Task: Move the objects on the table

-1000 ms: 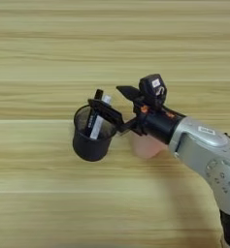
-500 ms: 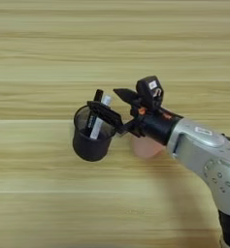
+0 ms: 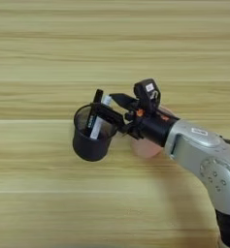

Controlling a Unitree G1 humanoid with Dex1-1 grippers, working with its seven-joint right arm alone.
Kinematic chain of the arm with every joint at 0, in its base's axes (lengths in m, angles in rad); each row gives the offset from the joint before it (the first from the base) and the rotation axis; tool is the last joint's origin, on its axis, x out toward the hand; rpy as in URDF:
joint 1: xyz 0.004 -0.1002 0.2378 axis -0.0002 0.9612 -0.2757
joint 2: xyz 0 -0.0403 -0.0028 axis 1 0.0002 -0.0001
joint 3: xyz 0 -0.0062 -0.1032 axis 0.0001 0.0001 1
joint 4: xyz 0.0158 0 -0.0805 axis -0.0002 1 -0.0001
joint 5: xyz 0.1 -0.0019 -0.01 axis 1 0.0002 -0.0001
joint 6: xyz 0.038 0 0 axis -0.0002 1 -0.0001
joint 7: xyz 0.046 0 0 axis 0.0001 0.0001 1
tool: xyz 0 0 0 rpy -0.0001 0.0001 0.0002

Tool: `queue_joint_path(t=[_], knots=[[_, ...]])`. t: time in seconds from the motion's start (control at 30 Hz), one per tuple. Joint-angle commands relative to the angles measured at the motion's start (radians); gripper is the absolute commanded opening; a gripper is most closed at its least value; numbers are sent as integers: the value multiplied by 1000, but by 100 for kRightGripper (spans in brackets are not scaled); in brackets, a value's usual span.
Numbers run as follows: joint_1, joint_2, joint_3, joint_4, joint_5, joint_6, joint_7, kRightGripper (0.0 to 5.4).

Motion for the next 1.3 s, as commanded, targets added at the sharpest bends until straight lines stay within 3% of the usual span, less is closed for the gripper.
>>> queue_joint_path(t=[0.03, 0.37, 0.43, 1.3], knots=[[-51, -10, -7, -2, -23, -55, 2, 408], [-53, -4, -1, 33, -48, -71, 15, 535], [-53, -3, 0, 32, -48, -72, 16, 538], [-49, 3, 17, 43, -49, -66, 22, 265]])
